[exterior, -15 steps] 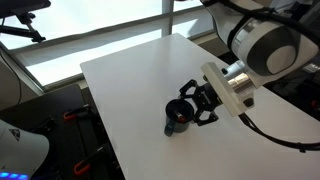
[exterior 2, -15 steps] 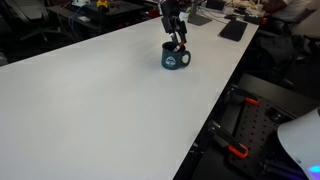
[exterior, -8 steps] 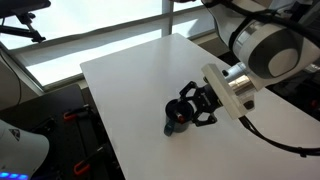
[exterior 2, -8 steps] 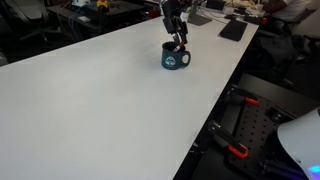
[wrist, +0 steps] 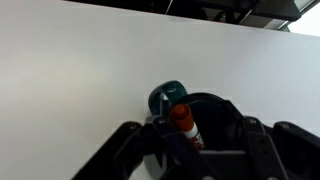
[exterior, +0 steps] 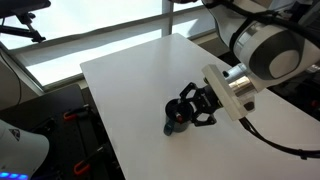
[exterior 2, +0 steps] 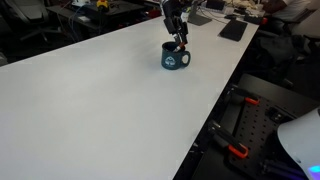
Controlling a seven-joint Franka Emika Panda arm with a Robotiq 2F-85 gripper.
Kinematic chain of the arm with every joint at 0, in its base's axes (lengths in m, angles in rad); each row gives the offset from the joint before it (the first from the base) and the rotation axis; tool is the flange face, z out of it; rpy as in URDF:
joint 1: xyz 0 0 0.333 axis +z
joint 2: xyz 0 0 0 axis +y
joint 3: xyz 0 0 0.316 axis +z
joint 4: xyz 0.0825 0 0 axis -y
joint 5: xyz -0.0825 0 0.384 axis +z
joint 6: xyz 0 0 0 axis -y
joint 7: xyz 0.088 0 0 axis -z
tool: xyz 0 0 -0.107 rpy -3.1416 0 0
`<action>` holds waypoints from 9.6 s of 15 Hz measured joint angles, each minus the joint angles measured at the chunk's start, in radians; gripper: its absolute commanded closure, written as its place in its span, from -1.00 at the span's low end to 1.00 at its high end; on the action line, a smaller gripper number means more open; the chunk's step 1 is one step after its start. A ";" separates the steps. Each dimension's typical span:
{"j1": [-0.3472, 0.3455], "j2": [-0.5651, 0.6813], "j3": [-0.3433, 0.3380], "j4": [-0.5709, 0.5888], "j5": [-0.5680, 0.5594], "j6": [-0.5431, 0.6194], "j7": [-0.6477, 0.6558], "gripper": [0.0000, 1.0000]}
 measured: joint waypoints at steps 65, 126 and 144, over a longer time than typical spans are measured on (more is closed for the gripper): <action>-0.028 0.093 0.000 0.135 0.027 -0.068 -0.001 -1.00; -0.063 0.230 0.009 0.302 0.057 -0.239 0.006 0.02; -0.015 0.024 0.010 0.195 0.058 -0.246 0.102 -1.00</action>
